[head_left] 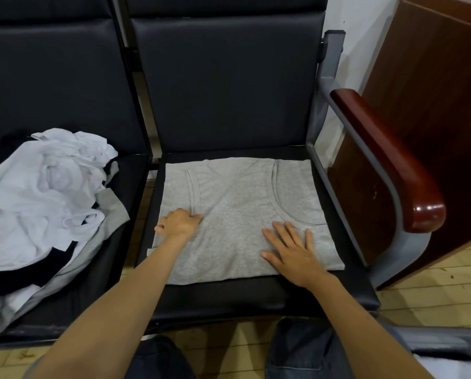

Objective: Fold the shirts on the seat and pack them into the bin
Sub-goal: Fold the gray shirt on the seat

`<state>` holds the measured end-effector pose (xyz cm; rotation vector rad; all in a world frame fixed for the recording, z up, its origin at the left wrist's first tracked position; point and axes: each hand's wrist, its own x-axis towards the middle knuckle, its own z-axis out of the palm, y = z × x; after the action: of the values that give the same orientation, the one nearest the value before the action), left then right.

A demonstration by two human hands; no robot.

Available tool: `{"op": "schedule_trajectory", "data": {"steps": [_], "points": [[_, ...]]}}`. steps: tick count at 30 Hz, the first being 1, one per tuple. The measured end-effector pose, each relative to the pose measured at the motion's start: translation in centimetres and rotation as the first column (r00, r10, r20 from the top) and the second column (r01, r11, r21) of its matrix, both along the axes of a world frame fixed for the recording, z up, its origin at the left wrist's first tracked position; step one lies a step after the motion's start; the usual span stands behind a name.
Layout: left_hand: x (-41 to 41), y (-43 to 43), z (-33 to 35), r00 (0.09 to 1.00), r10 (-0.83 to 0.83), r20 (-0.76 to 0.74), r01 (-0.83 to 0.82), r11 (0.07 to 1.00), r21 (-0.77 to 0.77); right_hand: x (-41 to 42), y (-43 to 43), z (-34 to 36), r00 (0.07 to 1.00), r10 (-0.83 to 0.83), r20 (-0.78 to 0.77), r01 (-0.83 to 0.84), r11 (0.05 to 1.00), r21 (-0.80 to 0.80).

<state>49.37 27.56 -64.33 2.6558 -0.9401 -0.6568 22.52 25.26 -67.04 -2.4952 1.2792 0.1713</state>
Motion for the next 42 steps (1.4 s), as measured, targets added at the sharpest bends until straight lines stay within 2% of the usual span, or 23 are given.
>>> {"op": "schedule_trajectory", "data": {"steps": [4,6,7,9,11,13,15,16,18,19,21,22,24,27,30,33,36,39,42], "points": [[0.7,0.0,-0.6,0.993,0.095,0.077,-0.079,0.979,-0.189,0.0,0.0,0.0,1.000,-0.011,0.007,0.011,1.000,0.001],[0.8,0.8,-1.2,0.986,0.085,0.144,-0.042,0.959,-0.281,0.0,0.1,0.3,1.000,-0.016,-0.008,0.016,0.999,0.033],[0.6,1.5,-1.4,0.977,0.045,0.208,0.024,0.948,-0.318,0.0,0.1,0.5,1.000,-0.022,-0.020,0.023,0.998,0.051],[-0.2,3.0,-2.1,0.922,-0.121,0.367,0.269,0.884,-0.382,0.2,0.1,0.9,0.998,-0.050,0.031,0.050,0.999,0.010],[-1.2,4.6,-2.5,0.836,-0.339,0.431,0.492,0.811,-0.316,0.4,0.1,1.1,0.988,-0.055,0.143,0.069,0.993,-0.091],[-1.8,5.8,-3.0,0.795,-0.509,0.331,0.569,0.814,-0.116,0.7,0.3,1.1,0.986,-0.015,0.164,0.031,0.995,-0.096],[-1.8,6.6,-3.7,0.789,-0.573,0.222,0.578,0.815,0.053,0.9,0.8,1.0,0.997,0.018,0.075,-0.017,1.000,-0.019],[-1.6,6.7,-3.7,0.788,-0.591,0.175,0.586,0.806,0.084,1.0,0.9,0.9,1.000,0.022,0.016,-0.023,0.999,0.029],[-1.0,6.8,-3.0,0.788,-0.608,0.100,0.610,0.792,0.007,1.2,1.0,1.2,1.000,-0.014,-0.014,0.015,0.997,0.072],[-0.5,7.0,-2.7,0.809,-0.583,0.079,0.588,0.802,-0.101,1.4,1.1,1.5,0.999,-0.043,-0.002,0.043,0.998,0.051],[0.6,7.7,-2.0,0.901,-0.431,0.045,0.416,0.829,-0.373,2.6,1.3,2.3,0.995,-0.067,0.076,0.072,0.996,-0.057],[1.3,8.2,-1.6,0.940,-0.337,0.048,0.324,0.840,-0.436,3.7,1.1,2.6,0.984,-0.059,0.166,0.074,0.994,-0.084],[2.3,8.9,-1.0,0.969,-0.232,0.081,0.245,0.898,-0.366,6.5,0.0,2.8,0.936,-0.052,0.349,0.078,0.995,-0.062],[3.7,9.4,-0.2,0.950,-0.297,0.093,0.308,0.941,-0.141,12.0,-3.7,3.5,0.916,-0.123,0.382,0.113,0.992,0.048],[5.1,9.3,0.5,0.945,-0.322,0.050,0.325,0.944,-0.061,17.7,-7.8,4.4,0.896,-0.202,0.395,0.177,0.979,0.100],[6.1,9.3,0.6,0.950,-0.306,0.061,0.309,0.949,-0.057,22.1,-11.5,4.2,0.883,-0.250,0.397,0.203,0.967,0.156],[6.9,8.9,0.4,0.943,-0.331,0.031,0.333,0.941,-0.056,25.3,-14.8,2.9,0.909,-0.253,0.332,0.206,0.963,0.172],[7.0,8.6,0.7,0.941,-0.324,-0.098,0.305,0.938,-0.167,26.6,-17.0,1.8,0.932,-0.275,0.237,0.248,0.959,0.137],[7.0,8.6,0.9,0.925,-0.285,-0.251,0.219,0.940,-0.261,26.6,-17.9,1.0,0.891,-0.350,0.289,0.308,0.934,0.181]]}}
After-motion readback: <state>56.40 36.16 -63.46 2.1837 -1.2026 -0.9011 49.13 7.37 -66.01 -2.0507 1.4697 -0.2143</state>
